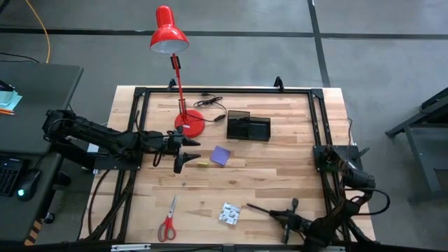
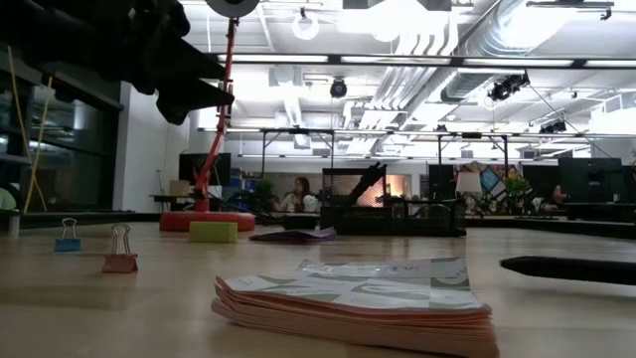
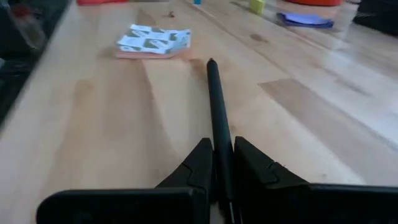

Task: Pick and place office supplies into organizer
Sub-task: Put the black pen into the black desk organizer

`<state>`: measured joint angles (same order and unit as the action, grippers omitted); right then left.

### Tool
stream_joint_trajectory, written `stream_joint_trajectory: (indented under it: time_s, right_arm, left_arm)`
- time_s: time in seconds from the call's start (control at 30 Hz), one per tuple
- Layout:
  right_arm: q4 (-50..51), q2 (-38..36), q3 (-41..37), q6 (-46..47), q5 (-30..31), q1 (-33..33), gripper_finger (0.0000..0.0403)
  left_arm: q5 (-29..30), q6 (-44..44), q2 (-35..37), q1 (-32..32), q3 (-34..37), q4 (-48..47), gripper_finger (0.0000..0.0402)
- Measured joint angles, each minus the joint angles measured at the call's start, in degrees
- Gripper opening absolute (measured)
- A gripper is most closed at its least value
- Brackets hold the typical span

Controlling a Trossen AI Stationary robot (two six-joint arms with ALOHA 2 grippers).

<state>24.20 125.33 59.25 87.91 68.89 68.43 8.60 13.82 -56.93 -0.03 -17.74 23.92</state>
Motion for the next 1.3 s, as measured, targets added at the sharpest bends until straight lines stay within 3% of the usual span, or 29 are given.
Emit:
stream_joint_trajectory:
  time_s: [0.43, 0.67, 1.0, 1.3]
  right_arm:
    - [22.07, -13.48, -0.16, -2.18, -0.54, -8.2, 0.0027]
    - [33.02, -25.12, -0.15, -9.92, -0.87, -14.07, 0.0027]
    - [33.94, -45.39, -0.09, -38.19, -8.77, -27.95, 0.0027]
    - [19.73, -58.47, -0.06, -70.66, -23.35, -47.36, 0.0027]
  left_arm:
    - [1.18, 0.0, 0.0, 0.0, 0.0, -0.01, 0.0233]
    - [1.51, 0.0, 0.0, 0.02, 0.0, -0.02, 0.0233]
    - [1.51, 0.0, -1.05, 0.02, 0.02, -0.86, 0.0233]
    - [2.3, -0.46, -1.49, 0.02, 0.02, -1.46, 0.0233]
